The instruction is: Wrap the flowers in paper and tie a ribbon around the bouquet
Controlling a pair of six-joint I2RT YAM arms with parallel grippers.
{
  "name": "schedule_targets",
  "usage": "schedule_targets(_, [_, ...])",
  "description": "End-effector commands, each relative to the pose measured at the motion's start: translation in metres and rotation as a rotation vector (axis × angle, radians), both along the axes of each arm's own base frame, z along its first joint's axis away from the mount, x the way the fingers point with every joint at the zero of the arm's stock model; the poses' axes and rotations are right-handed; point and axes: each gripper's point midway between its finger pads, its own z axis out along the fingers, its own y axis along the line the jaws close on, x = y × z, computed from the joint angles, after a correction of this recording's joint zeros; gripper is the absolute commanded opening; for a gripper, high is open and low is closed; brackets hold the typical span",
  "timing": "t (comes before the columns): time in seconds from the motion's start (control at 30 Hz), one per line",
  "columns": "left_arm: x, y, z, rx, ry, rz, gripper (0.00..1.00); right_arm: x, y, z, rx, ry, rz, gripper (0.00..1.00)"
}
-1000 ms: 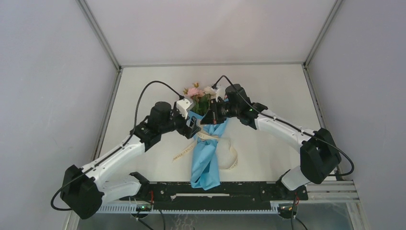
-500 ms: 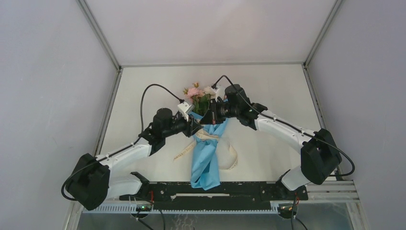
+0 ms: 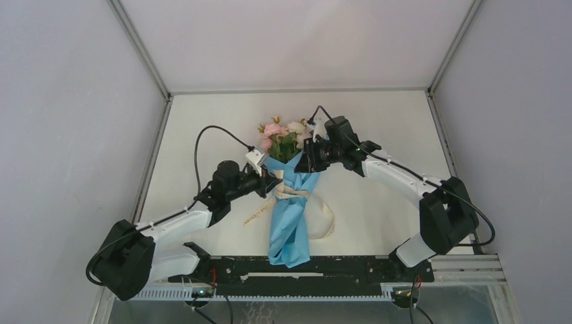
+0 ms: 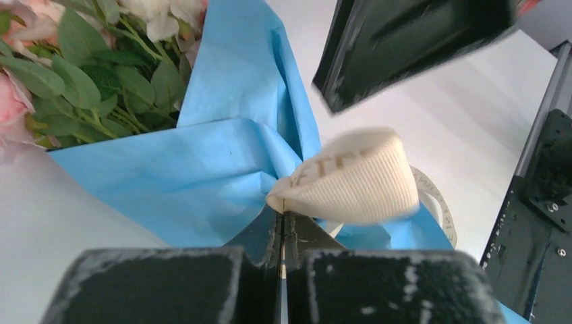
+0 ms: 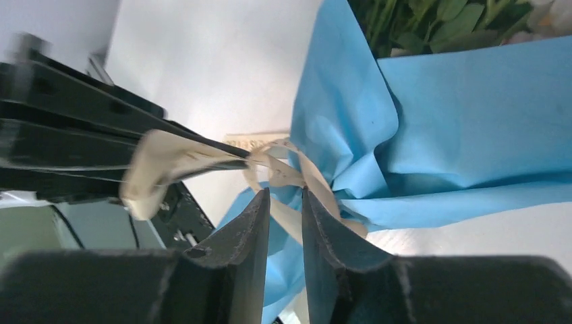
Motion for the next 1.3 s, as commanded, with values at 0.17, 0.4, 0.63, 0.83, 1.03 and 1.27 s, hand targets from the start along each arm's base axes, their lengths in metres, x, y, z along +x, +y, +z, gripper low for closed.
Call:
schedule_targets(0.17, [0.012,0.011,0.023,-0.056,-0.075,0.086,0.0,-0.006,0.025,-0.055,-0.062,-0.028,0.192,0.38])
schedule_targets(0.4, [0.012,0.013,0.027,-0.068,-0.076,0.095,0.0,-0.026,0.035,-0.081,-0.079,0.015,0.295,0.51])
schedule_targets(0.63, [0.012,0.018,0.023,-0.054,-0.075,0.106,0.0,-0.023,0.031,-0.09,-0.115,0.028,0.267,0.18])
schedule_targets(0.83, [0.008,0.026,-0.005,0.061,-0.149,0.061,0.0,-0.012,0.021,-0.054,-0.092,-0.055,0.218,0.02])
schedule_targets(1.03, [0.004,0.022,-0.01,0.09,-0.202,-0.007,0.0,-0.018,0.019,-0.037,-0.075,-0.068,0.207,0.0])
schedule_targets(1.27, [0.01,0.017,-0.005,0.09,-0.246,-0.003,0.0,-0.04,0.016,-0.021,0.015,-0.033,0.271,0.0])
